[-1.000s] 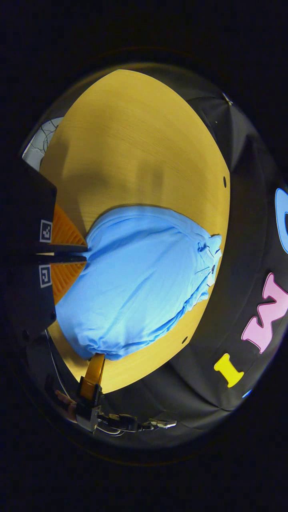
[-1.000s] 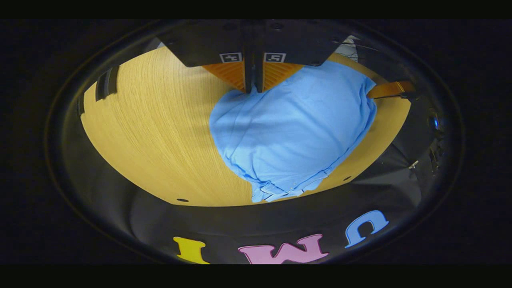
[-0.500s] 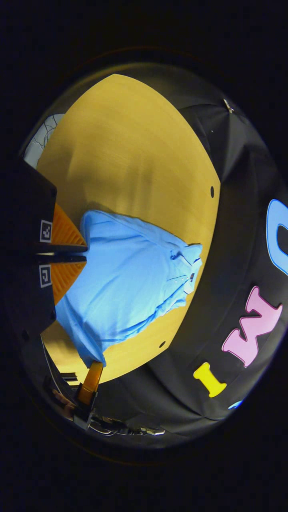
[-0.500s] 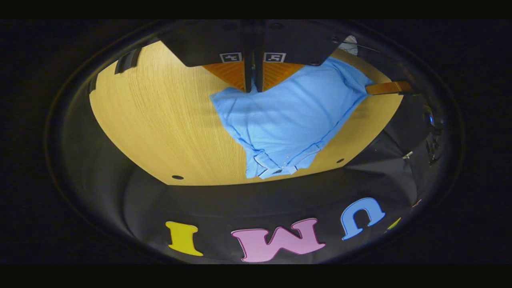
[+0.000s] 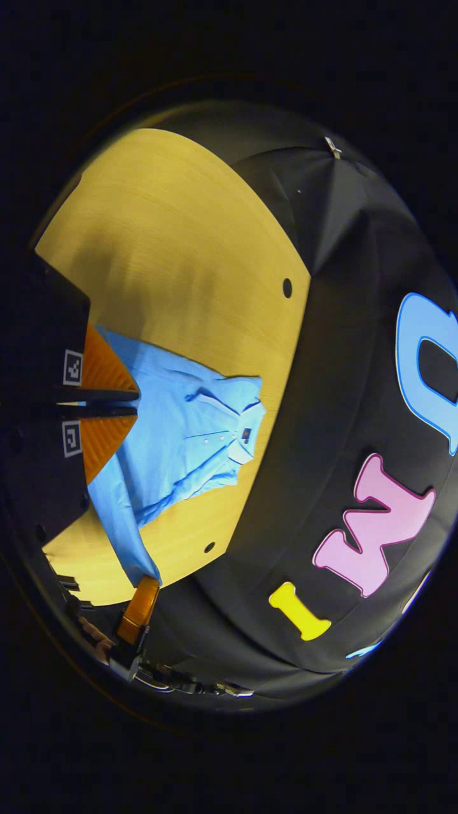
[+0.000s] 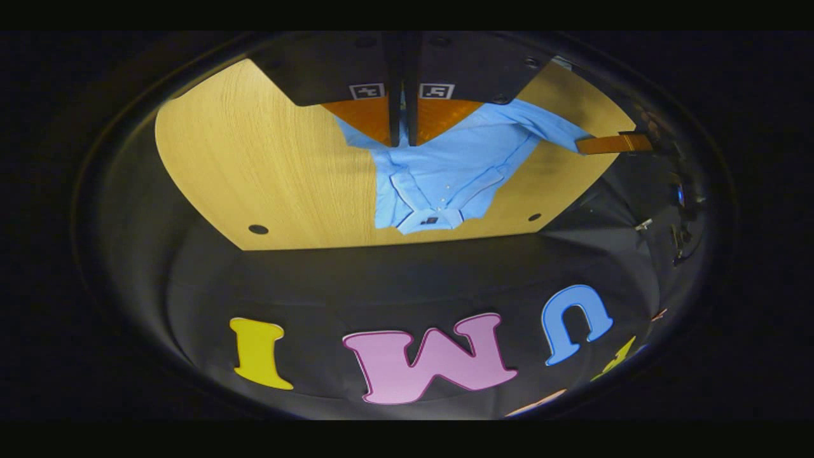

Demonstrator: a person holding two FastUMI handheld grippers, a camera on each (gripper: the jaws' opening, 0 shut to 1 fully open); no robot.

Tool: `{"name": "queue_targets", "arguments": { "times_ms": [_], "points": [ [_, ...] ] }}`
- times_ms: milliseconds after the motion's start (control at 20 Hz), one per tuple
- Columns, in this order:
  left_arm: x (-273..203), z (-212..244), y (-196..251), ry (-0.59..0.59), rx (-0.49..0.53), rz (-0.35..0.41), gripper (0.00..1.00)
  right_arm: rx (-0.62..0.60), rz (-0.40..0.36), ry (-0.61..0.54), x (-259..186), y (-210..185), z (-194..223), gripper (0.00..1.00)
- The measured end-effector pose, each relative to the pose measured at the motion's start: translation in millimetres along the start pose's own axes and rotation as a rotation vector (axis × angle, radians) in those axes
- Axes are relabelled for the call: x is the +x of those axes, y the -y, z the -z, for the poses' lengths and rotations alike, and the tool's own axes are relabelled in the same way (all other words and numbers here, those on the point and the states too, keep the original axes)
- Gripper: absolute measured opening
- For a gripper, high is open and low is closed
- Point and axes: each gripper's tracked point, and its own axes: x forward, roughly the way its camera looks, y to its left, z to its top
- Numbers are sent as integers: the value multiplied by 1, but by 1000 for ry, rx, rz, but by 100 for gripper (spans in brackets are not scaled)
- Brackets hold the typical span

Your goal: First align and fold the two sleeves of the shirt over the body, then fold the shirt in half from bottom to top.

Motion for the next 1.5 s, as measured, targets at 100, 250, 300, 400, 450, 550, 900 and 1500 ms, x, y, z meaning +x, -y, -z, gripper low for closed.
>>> {"name": "queue_targets", "arguments": {
  "times_ms": [100, 250, 300, 400, 450, 550, 900, 1500],
  "points": [
    [24, -35, 0, 36, 19, 6, 6, -7, -7, 41, 25, 2, -30, 5],
    [61, -89, 2, 90, 53, 9, 6, -10, -12, 94, 67, 8, -68, 5],
    [77, -102, 2, 100, 63, 17, 6, -5, -14, 105, 82, 8, -80, 5],
    [110, -130, 3, 118, 90, 21, 6, 6, -13, 136, 111, 11, -104, 0],
    [128, -146, 1, 135, 116, 20, 6, 8, -10, 154, 128, 12, -118, 0],
    [160, -169, 0, 153, 131, 37, 6, 6, -13, 183, 161, 12, -141, 5],
    [281, -217, -27, 185, 127, 22, 6, -17, 72, 201, 282, 38, -167, 0],
    [188, -210, -37, 345, 284, -125, 97, -19, 211, 227, 189, 90, -119, 98]
  ]
}}
